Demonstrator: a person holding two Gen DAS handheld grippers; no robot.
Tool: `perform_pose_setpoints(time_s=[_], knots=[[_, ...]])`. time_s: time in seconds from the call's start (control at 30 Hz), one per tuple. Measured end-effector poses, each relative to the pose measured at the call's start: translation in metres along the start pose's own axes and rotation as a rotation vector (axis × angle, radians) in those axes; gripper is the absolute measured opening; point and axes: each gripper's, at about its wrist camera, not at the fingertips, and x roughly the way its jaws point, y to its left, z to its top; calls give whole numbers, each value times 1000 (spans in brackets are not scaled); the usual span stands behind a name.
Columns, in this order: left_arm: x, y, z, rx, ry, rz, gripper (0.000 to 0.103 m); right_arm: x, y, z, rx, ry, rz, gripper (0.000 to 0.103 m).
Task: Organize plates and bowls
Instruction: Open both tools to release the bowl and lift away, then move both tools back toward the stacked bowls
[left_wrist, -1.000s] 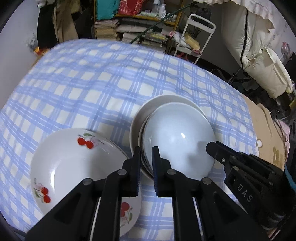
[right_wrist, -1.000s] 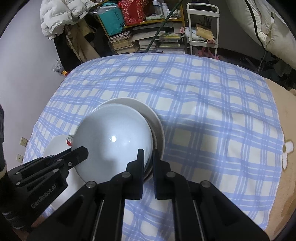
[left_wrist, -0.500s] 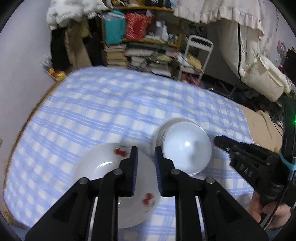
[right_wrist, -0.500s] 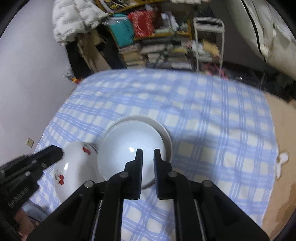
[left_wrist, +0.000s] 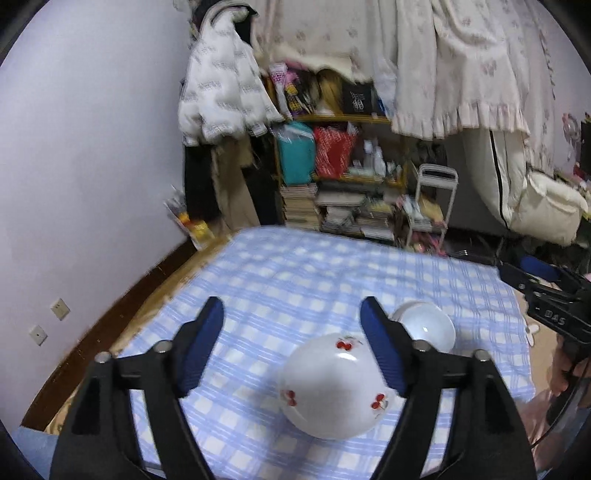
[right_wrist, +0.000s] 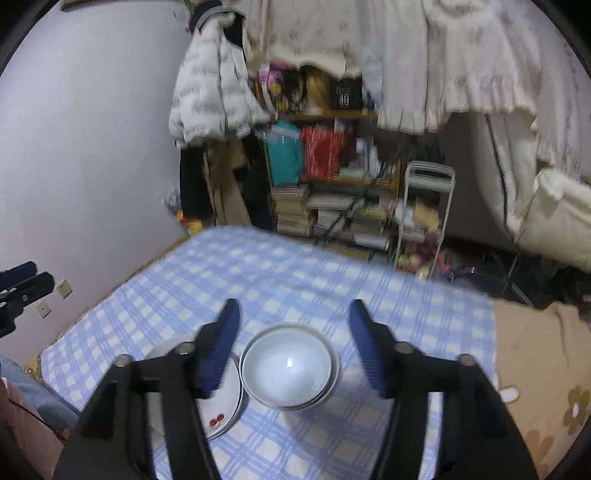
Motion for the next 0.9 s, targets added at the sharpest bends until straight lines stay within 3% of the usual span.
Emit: perform_pose_setpoints(time_s=[0.13, 0.17, 0.3, 0.6, 0.9], knots=[[-28, 11, -14, -8, -114, 47, 100, -27, 2, 0, -37, -81, -14, 101], [-32, 11, -18, -5, -141, 64, 101, -32, 4, -1, -48, -97, -15, 103], [-39, 9, -40, 21, -223, 119, 102, -51, 14, -7, -96, -175, -56, 103], [-9, 3, -51, 12, -159, 79, 102, -54, 9, -32, -48, -250, -67, 103], [12, 8, -53, -42, -103, 75, 102, -35, 2, -45, -66, -221, -94, 103]])
